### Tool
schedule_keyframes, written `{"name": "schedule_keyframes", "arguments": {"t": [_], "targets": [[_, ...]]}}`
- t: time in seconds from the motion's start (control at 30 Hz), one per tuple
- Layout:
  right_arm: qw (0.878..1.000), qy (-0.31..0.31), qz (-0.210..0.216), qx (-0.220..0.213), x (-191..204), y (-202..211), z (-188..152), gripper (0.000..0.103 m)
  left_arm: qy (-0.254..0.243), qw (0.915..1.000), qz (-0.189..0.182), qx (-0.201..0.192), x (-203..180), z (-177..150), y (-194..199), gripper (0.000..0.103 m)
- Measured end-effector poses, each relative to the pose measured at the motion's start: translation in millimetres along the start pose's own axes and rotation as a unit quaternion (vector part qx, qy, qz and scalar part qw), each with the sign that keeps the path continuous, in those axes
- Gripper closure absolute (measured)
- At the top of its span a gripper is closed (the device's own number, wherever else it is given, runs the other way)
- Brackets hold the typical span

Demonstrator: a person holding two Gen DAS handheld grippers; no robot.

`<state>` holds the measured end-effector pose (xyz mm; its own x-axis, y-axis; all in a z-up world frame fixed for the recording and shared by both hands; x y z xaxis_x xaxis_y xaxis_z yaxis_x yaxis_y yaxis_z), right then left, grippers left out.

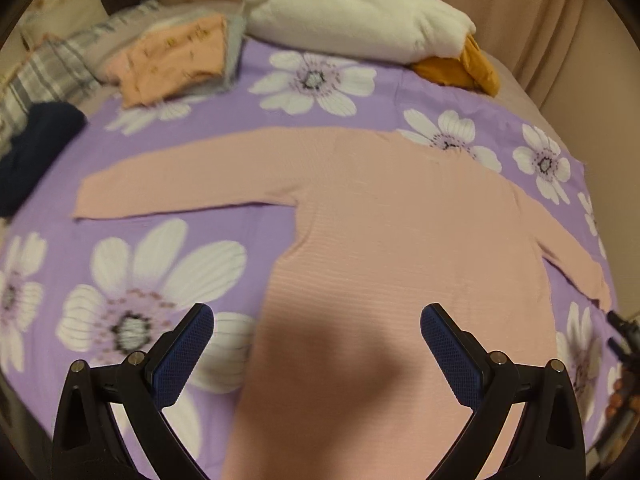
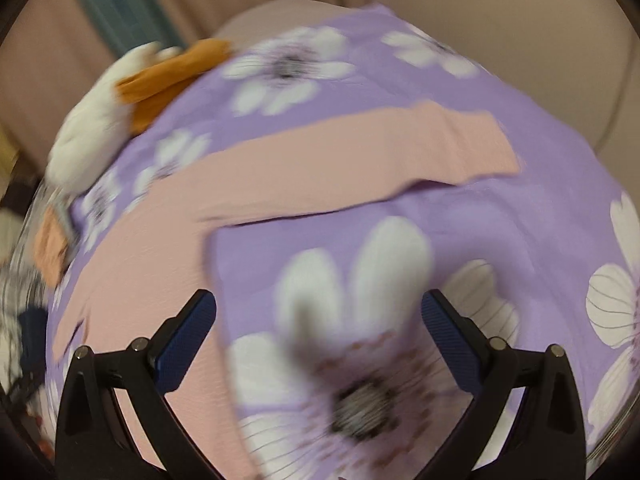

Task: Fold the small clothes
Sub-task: 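Grasp the pink sweater's sleeve cuff with the right gripper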

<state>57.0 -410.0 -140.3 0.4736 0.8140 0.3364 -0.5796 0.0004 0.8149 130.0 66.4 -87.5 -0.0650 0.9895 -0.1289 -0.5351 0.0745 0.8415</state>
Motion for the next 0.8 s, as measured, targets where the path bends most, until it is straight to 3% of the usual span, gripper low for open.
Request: {"name": "schedule_keyframes", "arguments": {"t": [0.13, 0.2, 0.47, 0.57, 0.63, 0.7, 0.8], "targets": [[0.997, -0.073, 0.019, 0.003, -34.0, -32.8, 17.1, 0.009, 0.011, 0.9996, -0.026, -0.001, -7.3, 8.1, -16.4, 0.001], [0.994, -0.104, 0.037, -0.018, -43.4, -40.3, 28.0, 0.009, 0.017, 0.9991, -0.04, 0.001, -12.4, 13.4, -23.8, 0.001], [0.967, -0.222, 0.098, -0.079, -71.6, -44.8, 70.0, 0.013, 0.011, 0.9985, -0.052, 0.012, -29.4, 28.4, -45.8, 0.001], [0.958, -0.252, 0.099, -0.099, -86.2, -47.0, 76.1, 0.033, 0.012, 0.9983, -0.054, 0.017, -30.5, 30.3, -51.2, 0.001], [0.953, -0.27, 0.093, -0.102, -94.5, -49.8, 78.4, 0.069, 0.016, 0.9981, -0.056, 0.02, -29.9, 30.6, -53.2, 0.001], [0.952, -0.277, 0.082, -0.103, -99.2, -49.1, 80.3, 0.093, 0.022, 0.9977, -0.06, 0.023, -28.4, 31.3, -55.0, 0.001], [0.962, -0.23, 0.077, -0.126, -80.4, -30.9, 93.4, 0.096, 0.036, 0.9967, -0.067, 0.029, -22.7, 32.5, -56.7, 0.001]]}}
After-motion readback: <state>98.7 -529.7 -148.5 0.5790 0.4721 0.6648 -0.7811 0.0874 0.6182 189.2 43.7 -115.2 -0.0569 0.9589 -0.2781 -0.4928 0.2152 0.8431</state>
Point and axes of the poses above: each gripper's, at about its wrist camera, not at the fingertips, and y roughly against the way its jaws point, x to its left, z to its top, the point moved 5 cm from there along -y, roughly the way its jaws point
